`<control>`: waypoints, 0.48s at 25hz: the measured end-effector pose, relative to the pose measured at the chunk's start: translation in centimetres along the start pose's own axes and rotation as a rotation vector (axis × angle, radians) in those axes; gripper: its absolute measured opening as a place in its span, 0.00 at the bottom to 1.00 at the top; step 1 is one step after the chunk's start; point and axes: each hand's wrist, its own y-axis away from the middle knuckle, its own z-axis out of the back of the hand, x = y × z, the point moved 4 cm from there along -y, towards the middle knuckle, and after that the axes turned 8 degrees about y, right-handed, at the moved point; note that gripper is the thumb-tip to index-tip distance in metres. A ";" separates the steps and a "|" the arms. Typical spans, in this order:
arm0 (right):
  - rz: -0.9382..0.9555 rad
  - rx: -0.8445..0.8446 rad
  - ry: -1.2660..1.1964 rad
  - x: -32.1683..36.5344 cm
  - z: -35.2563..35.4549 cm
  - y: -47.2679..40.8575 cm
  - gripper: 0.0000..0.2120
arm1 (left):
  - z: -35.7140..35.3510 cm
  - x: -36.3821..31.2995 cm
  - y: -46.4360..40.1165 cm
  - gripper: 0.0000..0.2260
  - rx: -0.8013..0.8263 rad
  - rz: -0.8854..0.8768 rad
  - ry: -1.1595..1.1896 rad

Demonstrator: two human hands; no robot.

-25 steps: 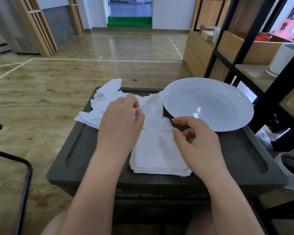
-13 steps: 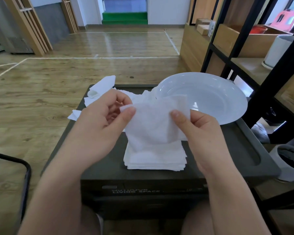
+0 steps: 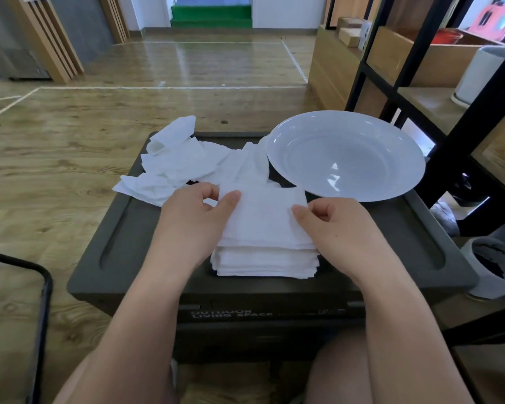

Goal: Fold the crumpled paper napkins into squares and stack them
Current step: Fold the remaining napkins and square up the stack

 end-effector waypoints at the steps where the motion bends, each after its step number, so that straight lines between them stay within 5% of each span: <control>1: -0.006 0.005 0.036 -0.2 0.1 0.0 0.21 | 0.0 0.1 -0.1 0.12 0.004 0.020 -0.029; 9: -0.110 0.017 0.188 -1.7 -0.3 -0.5 0.15 | -0.1 1.0 -0.2 0.12 0.053 0.111 -0.253; 12: -0.132 -0.089 0.239 -1.4 0.1 -0.4 0.10 | 0.3 0.4 0.1 0.12 -0.027 -0.028 -0.275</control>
